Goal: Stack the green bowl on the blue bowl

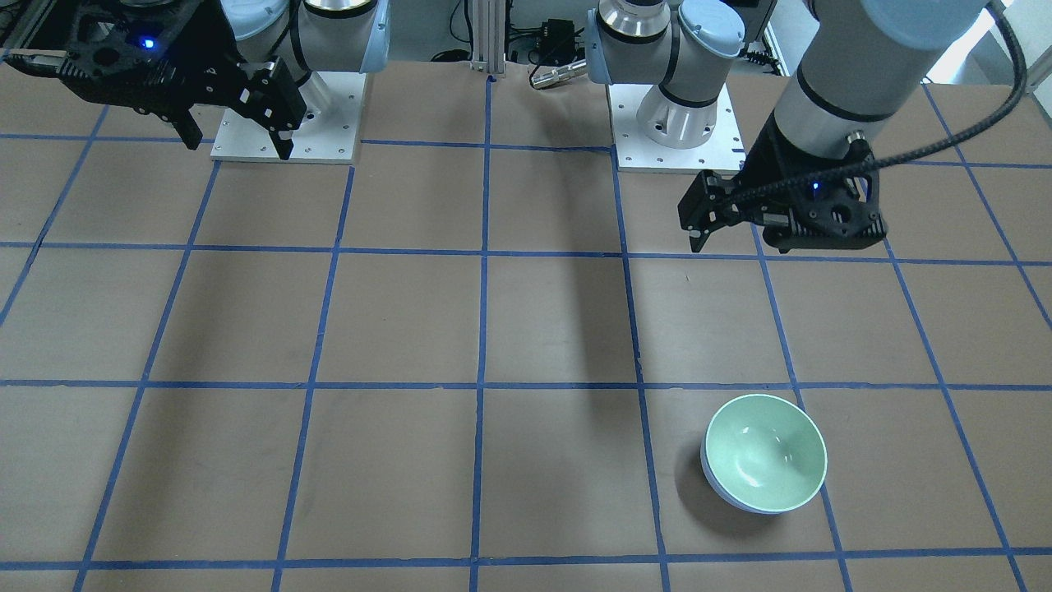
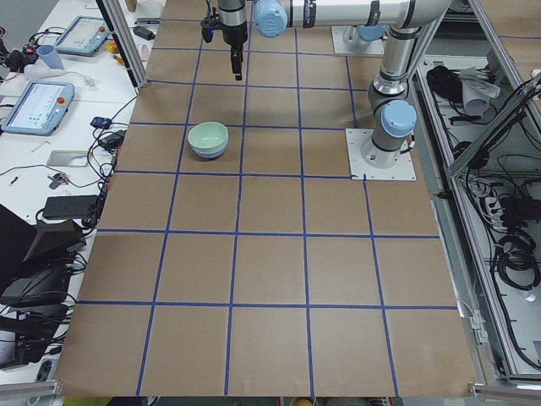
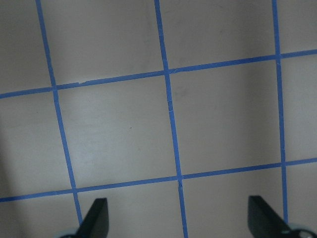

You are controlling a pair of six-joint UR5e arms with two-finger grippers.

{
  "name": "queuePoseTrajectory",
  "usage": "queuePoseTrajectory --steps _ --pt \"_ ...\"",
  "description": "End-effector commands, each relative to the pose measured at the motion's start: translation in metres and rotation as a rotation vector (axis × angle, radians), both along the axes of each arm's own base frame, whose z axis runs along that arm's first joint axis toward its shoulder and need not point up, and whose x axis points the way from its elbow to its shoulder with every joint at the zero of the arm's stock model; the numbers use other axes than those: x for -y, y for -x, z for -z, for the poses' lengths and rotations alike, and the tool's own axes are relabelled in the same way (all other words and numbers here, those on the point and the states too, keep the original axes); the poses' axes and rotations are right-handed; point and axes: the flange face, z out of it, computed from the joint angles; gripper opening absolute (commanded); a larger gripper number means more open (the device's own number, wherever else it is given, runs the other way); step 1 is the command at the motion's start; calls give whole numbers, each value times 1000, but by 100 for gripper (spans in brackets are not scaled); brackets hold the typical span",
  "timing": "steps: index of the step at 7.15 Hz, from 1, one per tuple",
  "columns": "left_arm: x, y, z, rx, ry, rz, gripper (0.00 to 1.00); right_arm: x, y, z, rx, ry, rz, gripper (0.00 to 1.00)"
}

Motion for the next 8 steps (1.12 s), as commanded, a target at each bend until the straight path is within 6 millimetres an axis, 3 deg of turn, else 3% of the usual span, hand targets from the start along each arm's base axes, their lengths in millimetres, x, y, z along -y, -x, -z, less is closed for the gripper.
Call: queuePoseTrajectory --steps 1,3,5,6,8 --pt "-11 3 -12 -6 11 0 100 0 0 0 0 0 0 100" --pt "-20 31 -14 3 17 55 100 0 0 0 0 -2 0 100" --pt "-11 33 -6 -1 4 57 100 0 0 0 0 0 0 100" --pt "-17 32 -15 3 22 59 100 0 0 0 0 0 0 100" --pt "-17 32 -13 8 16 59 100 0 0 -1 0 1 0 100"
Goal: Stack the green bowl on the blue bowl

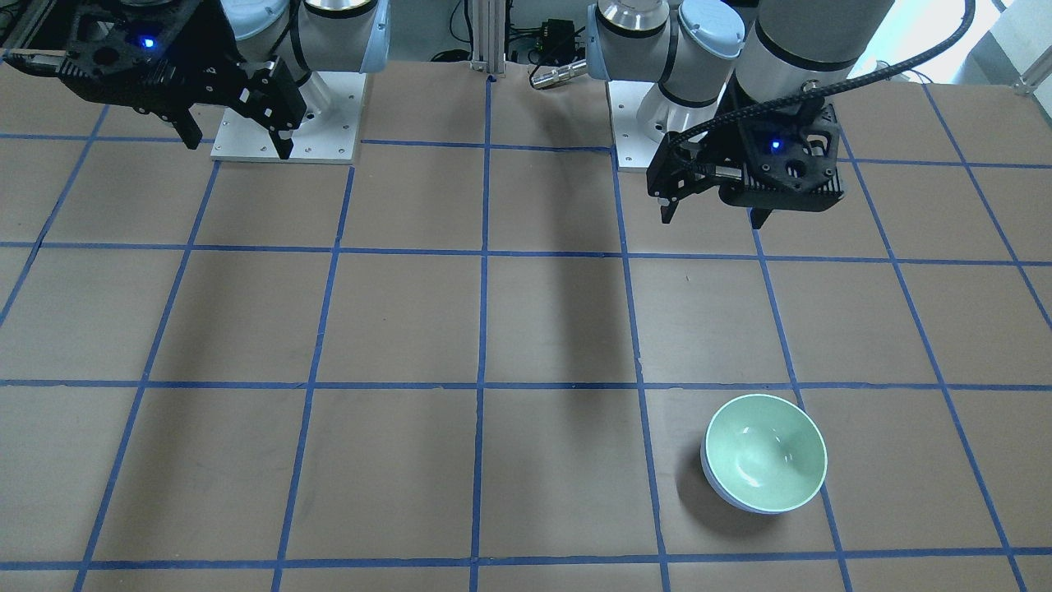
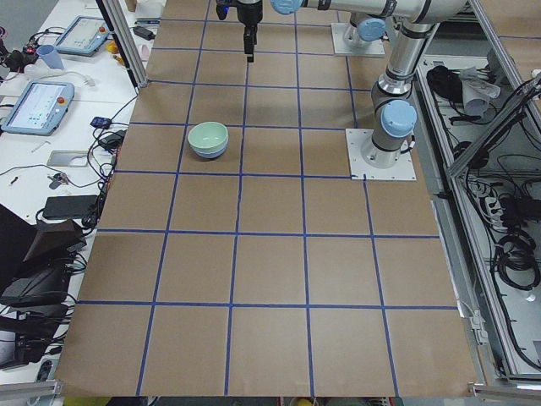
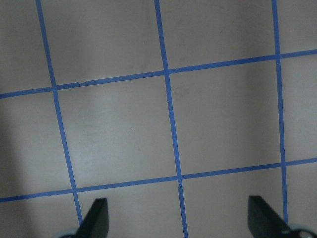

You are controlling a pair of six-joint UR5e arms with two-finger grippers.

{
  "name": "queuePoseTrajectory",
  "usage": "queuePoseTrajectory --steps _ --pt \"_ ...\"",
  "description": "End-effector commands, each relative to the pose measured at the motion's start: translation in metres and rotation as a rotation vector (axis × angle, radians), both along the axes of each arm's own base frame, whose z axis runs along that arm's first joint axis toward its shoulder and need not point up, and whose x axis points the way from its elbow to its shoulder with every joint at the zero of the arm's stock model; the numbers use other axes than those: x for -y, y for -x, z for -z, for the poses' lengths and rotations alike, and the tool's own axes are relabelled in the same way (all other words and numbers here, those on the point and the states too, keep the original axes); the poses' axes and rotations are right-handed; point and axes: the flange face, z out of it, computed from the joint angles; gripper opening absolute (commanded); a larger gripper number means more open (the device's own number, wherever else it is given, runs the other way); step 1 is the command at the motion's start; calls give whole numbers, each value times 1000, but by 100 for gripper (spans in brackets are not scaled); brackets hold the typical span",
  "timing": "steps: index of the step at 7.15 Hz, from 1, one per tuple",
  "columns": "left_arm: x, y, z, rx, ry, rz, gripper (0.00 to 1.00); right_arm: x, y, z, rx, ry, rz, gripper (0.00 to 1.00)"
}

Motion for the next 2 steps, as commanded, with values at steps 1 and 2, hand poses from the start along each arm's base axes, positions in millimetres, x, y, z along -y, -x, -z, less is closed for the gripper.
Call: queuePoseTrajectory --steps 1,2 --pt "-2 0 -5 1 7 1 100 0 0 0 0 1 0 100" --pt "-3 0 -4 3 3 1 100 0 0 0 0 -1 0 100"
